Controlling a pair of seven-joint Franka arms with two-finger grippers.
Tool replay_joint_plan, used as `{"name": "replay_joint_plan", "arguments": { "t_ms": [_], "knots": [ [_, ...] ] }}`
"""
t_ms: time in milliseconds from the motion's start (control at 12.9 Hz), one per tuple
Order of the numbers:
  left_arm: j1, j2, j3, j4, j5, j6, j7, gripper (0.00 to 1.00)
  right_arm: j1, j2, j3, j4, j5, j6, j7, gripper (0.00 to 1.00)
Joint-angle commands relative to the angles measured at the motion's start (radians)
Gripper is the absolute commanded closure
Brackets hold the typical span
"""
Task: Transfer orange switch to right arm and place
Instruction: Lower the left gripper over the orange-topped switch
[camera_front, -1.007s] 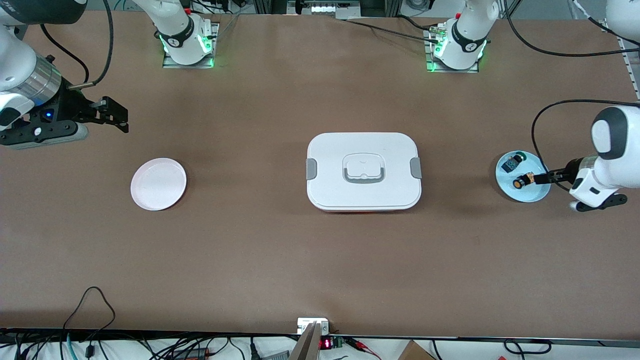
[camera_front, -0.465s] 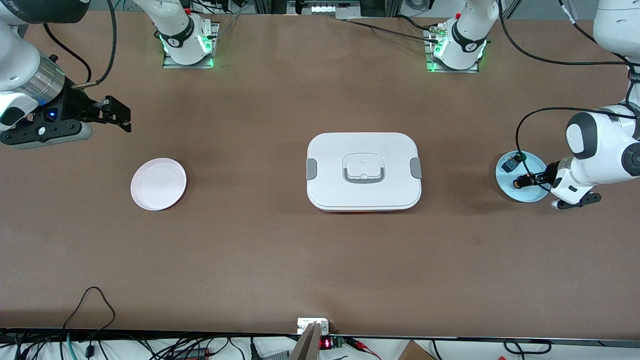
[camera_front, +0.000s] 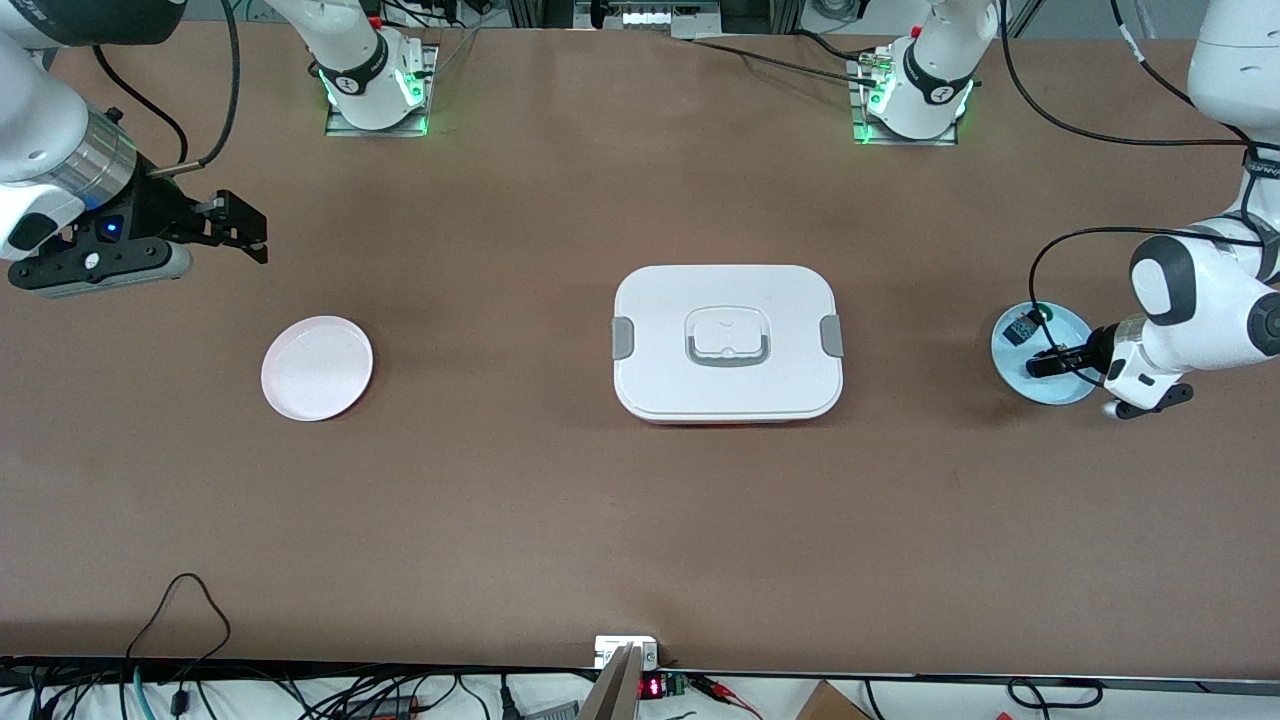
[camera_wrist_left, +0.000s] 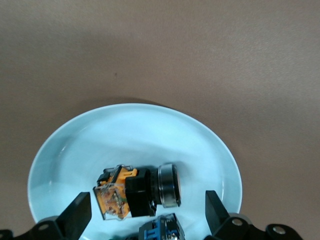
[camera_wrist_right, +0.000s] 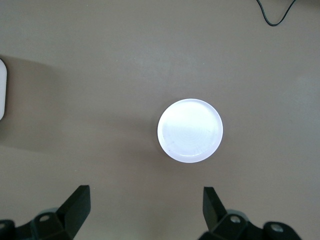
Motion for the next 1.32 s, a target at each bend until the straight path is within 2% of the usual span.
{"name": "replay_joint_plan", "arguments": {
  "t_ms": [0,697,1162,1239],
  "knots": [
    [0.015,0.012,-0.011,0.001,-0.024,0.037,0.045,0.0,-0.004,-0.004,0.007,0.014,0.003,-0.016,0.009,0.0],
    [0.038,0.04,-0.012,0.003,-0.033,0.052,0.067,0.0,-0.004,-0.004,0.007,0.014,0.004,-0.01,0.009,0.0],
    [0.032,0.034,-0.019,0.024,-0.055,0.059,0.065,0.02,-0.004,-0.004,0.007,0.014,0.004,-0.008,0.009,0.0],
    [0.032,0.034,-0.019,0.024,-0.055,0.059,0.067,0.05,-0.004,-0.004,0.007,0.014,0.004,-0.008,0.009,0.0]
  ]
}}
